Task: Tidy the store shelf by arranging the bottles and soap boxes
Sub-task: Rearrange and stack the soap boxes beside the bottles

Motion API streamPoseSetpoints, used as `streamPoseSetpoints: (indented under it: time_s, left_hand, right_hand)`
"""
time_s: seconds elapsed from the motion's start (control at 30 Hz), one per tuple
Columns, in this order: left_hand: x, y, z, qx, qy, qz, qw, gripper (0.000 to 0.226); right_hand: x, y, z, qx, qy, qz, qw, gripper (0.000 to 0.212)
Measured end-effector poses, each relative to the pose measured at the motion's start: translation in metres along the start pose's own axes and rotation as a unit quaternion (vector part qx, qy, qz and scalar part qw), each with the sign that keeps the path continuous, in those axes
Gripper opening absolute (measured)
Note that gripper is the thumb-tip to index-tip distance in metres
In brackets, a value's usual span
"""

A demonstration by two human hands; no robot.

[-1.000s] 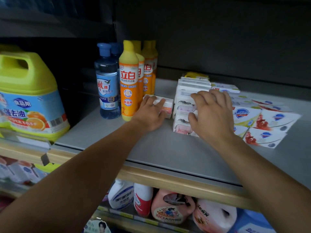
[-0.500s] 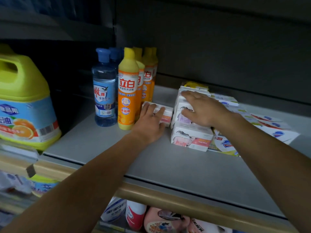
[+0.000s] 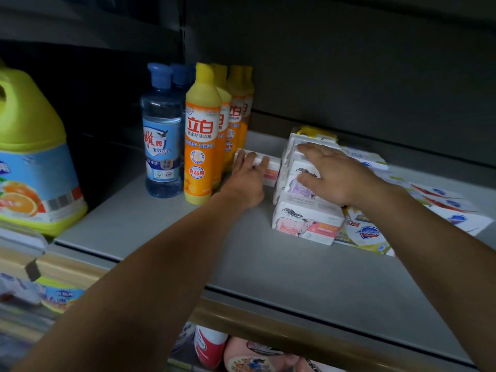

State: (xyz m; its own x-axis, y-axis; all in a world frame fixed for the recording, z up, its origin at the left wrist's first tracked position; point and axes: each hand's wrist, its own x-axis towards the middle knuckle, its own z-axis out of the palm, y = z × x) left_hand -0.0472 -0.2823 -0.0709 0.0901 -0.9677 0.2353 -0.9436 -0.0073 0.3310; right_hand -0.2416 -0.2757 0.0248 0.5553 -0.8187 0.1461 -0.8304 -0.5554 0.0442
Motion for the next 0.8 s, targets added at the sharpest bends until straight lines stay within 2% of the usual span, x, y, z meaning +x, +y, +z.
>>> streamPoseSetpoints:
  time_s: [0.47, 0.8]
  left_hand:
    - [0.056, -0.011, 0.017, 0.006, 0.0, 0.006, 1.0, 0.084]
    - [0.075, -0.013, 0.028, -0.001, -0.003, -0.023, 1.0, 0.086]
  right_hand:
    - [0.001, -0.005, -0.001, -0.013, 0.001, -0.007, 1.0, 0.069]
    - [0.0, -0.004, 0.002, -0.01, 0.019, -0.011, 1.0, 0.069]
